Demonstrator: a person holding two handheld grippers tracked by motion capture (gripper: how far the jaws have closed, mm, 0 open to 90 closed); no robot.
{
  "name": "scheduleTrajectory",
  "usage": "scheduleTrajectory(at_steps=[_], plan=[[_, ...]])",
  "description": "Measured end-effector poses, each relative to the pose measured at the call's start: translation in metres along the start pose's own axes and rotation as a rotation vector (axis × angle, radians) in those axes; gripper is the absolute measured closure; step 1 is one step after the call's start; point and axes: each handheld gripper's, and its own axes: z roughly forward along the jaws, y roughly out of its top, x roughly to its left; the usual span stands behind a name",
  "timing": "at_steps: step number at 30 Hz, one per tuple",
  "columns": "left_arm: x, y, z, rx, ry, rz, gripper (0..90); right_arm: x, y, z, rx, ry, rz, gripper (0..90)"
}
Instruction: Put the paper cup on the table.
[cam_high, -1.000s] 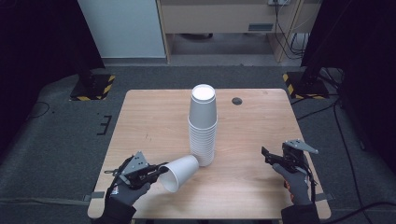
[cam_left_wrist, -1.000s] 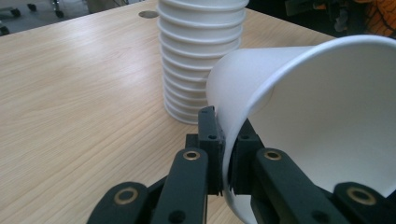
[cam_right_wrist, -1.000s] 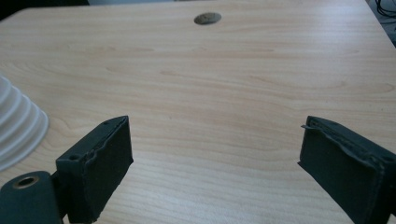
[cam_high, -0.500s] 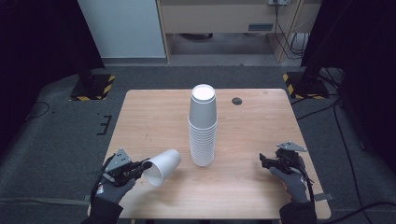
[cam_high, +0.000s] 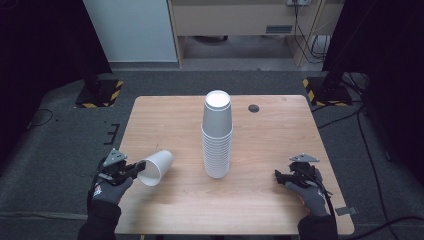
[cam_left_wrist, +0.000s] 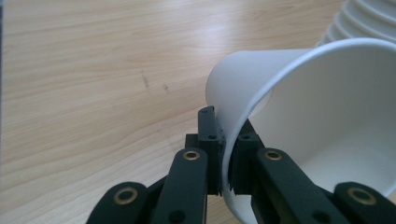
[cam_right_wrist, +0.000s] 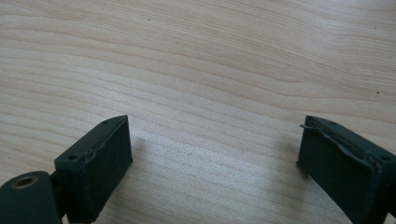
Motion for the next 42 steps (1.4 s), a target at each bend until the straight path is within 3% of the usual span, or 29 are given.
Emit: scheduleTrajectory(at_steps=[5, 6, 12, 18, 21, 25, 30, 36, 38, 42], plan=[[0.014, 0.004, -0.003, 0.059, 0.048, -0.031, 85.6, -0.001, -0.001, 0.001, -0.008, 0.005, 0.008, 9.1], [0.018, 0.007, -0.004, 0.09, 0.064, -0.036, 85.5, -0.001, -0.002, 0.001, -0.014, 0.006, 0.002, 8.4], [0.026, 0.017, -0.008, 0.145, 0.098, -0.031, 85.8, 0.0, -0.004, 0.002, -0.031, 0.008, 0.003, 6.9], [0.03, 0.033, -0.011, 0.273, 0.122, -0.012, 85.8, 0.001, -0.004, 0.002, -0.03, 0.007, 0.006, 6.7], [0.029, 0.04, -0.011, 0.309, 0.136, -0.005, 85.9, 0.001, -0.004, 0.002, -0.029, 0.006, 0.009, 6.4], [0.029, 0.046, -0.011, 0.354, 0.143, -0.003, 85.9, 0.001, -0.004, 0.002, -0.028, 0.004, 0.009, 6.2], [0.028, 0.053, -0.004, 0.483, 0.136, -0.01, 85.9, 0.001, -0.004, 0.002, -0.028, 0.005, 0.008, 6.0], [0.025, 0.054, 0.005, 0.571, 0.127, -0.006, 85.9, 0.001, -0.004, 0.002, -0.028, 0.005, 0.008, 5.8], [0.024, 0.055, 0.006, 0.638, 0.123, -0.017, 85.9, 0.001, -0.004, 0.002, -0.027, 0.004, 0.008, 5.7], [0.025, 0.056, 0.007, 0.694, 0.123, -0.042, 85.8, 0.002, -0.004, 0.002, -0.028, 0.002, 0.007, 5.5]])
